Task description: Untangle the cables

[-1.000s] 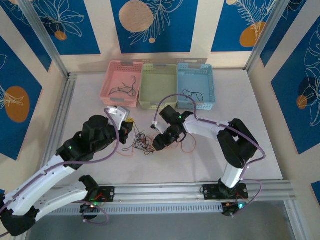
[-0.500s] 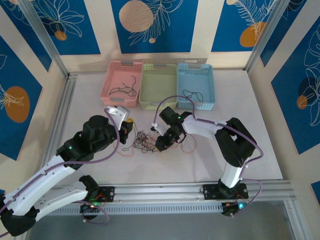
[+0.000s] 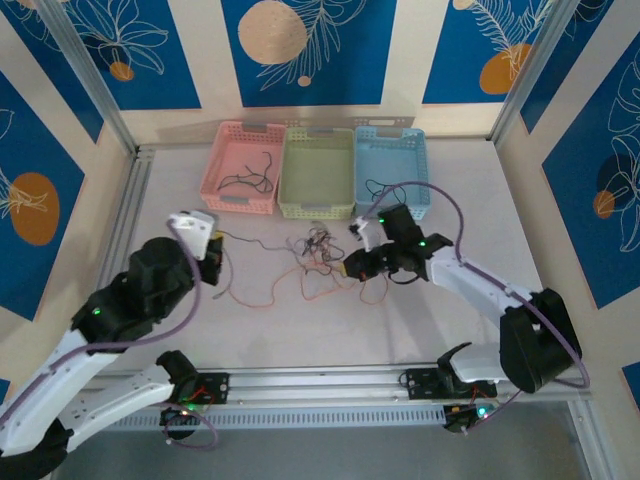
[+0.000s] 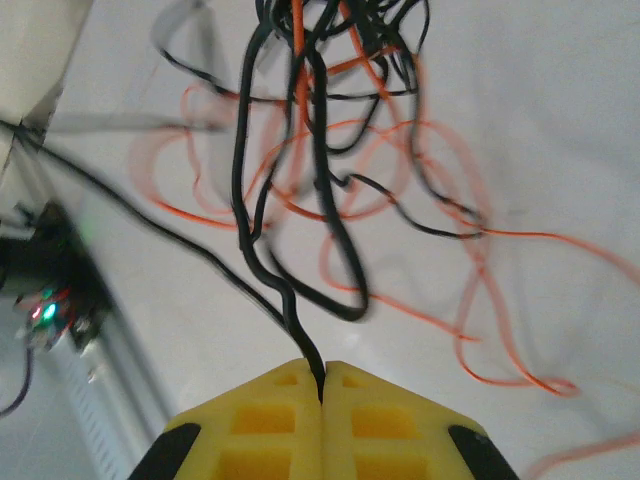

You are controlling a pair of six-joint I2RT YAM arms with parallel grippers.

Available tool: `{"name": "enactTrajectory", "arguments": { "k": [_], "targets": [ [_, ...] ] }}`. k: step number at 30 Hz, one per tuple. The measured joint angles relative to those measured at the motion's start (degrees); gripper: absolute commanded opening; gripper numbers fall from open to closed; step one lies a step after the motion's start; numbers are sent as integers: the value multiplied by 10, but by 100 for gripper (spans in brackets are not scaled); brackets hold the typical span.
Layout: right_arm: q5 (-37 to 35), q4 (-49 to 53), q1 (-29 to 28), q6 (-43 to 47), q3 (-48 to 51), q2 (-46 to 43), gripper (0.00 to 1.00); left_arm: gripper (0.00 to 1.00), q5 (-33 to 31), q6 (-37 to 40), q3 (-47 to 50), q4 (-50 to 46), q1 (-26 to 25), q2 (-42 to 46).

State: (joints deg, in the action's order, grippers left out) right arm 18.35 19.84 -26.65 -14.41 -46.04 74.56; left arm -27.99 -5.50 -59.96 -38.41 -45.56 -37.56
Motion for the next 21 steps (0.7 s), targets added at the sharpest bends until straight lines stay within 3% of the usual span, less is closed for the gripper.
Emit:
{"name": "enactTrajectory", "arguments": {
  "k": [7, 14, 21],
  "targets": [
    [-45, -26, 93, -73, 57, 0, 0, 0, -104, 21, -51, -59, 0, 56],
    [-45, -28, 110, -98, 61, 22, 0, 0, -131, 28, -70, -94, 0, 60],
    [-46, -27, 136, -116, 61, 52, 0, 0, -160, 56, -153, -104, 0, 59]
  ]
}}
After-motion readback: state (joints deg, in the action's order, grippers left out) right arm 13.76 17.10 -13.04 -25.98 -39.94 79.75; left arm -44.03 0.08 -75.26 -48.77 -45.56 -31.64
